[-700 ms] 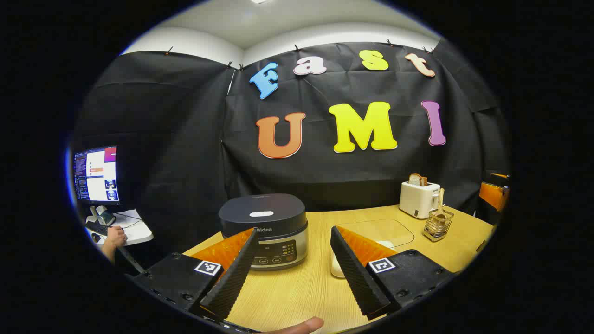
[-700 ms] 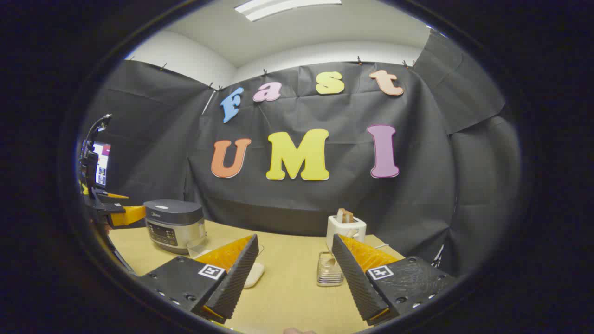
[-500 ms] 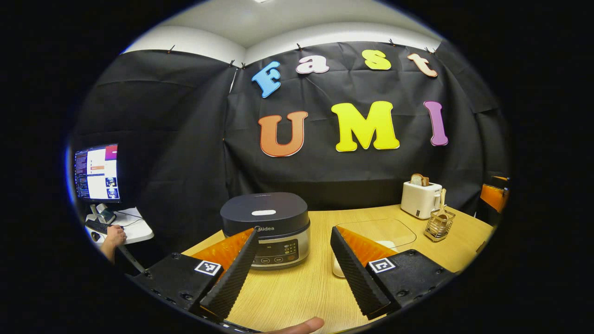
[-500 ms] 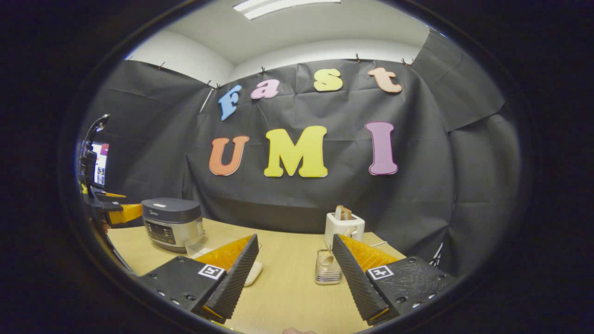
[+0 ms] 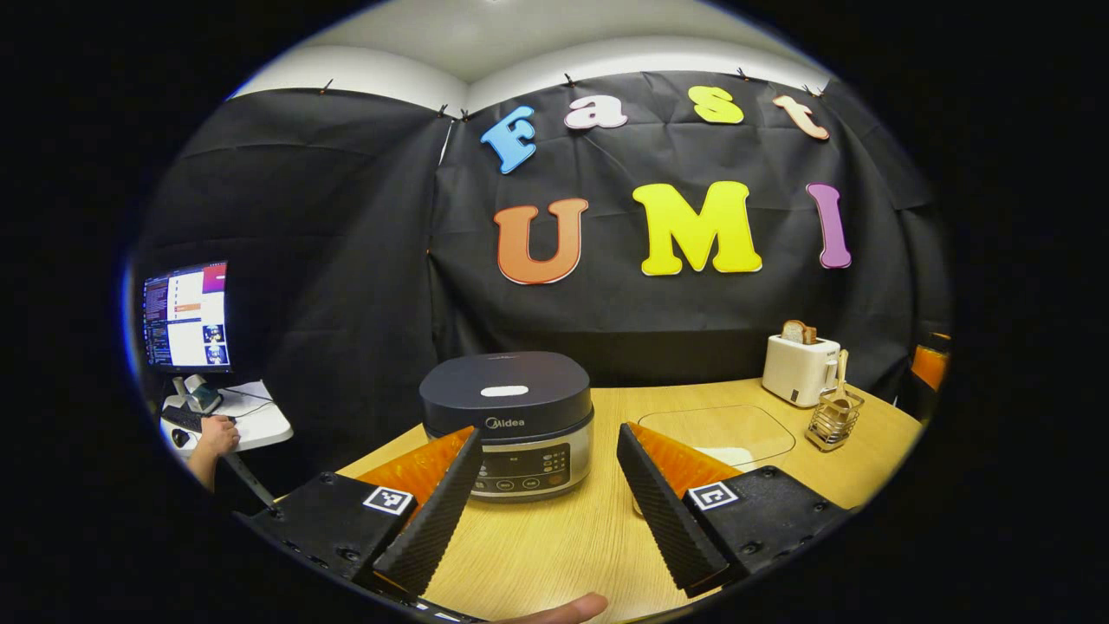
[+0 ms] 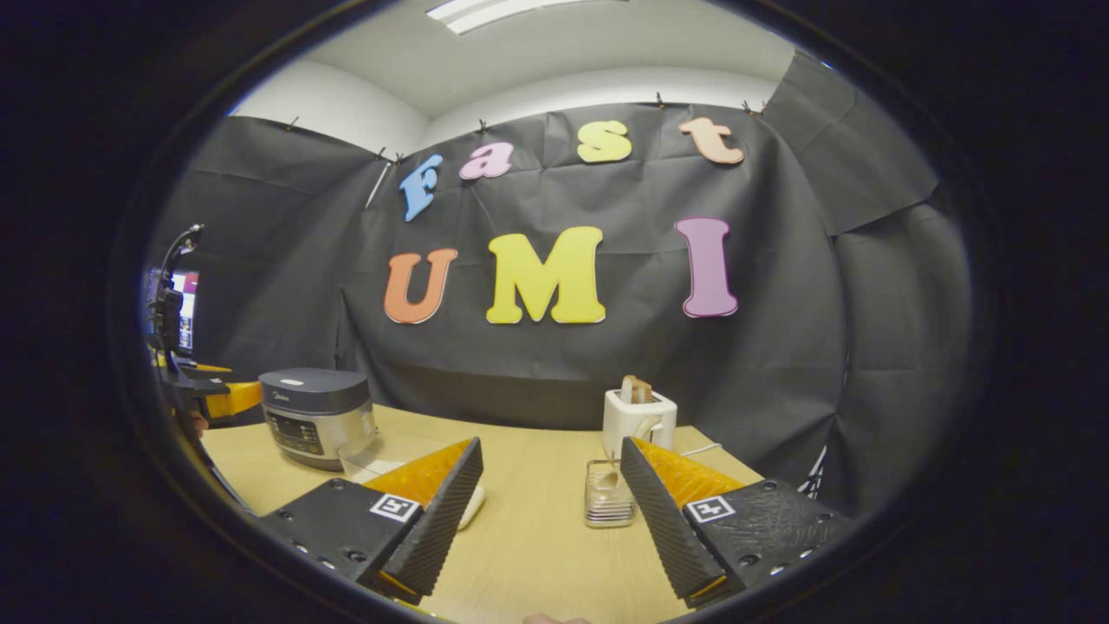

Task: Close the left gripper, press the button to open the rice cooker; take a wooden spoon from the chopstick holder with the right hand, scoop a spoonful of rice and pour it into the rice cooker, then put the wooden spoon back into the chopstick holder.

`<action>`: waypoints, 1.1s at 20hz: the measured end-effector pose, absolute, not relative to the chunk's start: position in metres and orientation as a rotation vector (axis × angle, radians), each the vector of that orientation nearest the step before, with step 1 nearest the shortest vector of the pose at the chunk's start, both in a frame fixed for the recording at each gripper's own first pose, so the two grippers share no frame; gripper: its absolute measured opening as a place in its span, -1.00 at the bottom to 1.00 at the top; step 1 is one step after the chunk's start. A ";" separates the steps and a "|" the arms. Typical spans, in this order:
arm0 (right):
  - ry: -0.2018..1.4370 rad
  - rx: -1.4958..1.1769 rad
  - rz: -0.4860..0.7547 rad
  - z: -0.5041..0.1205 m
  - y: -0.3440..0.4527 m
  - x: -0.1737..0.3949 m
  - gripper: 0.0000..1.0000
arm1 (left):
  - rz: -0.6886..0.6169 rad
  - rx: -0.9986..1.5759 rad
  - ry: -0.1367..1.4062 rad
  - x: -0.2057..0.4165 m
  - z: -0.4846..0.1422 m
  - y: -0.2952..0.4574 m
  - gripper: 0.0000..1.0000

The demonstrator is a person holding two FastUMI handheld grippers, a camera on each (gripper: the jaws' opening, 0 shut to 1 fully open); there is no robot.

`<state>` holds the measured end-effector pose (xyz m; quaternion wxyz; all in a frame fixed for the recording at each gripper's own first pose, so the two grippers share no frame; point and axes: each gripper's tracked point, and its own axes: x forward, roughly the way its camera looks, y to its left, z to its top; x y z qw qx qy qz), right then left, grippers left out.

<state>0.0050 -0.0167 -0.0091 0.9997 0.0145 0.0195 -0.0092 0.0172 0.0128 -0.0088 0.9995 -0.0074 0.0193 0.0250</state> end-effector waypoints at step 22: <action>0.081 0.135 -0.017 -0.009 -0.047 0.001 0.84 | 0.048 -0.097 0.344 0.146 -0.013 0.059 -0.41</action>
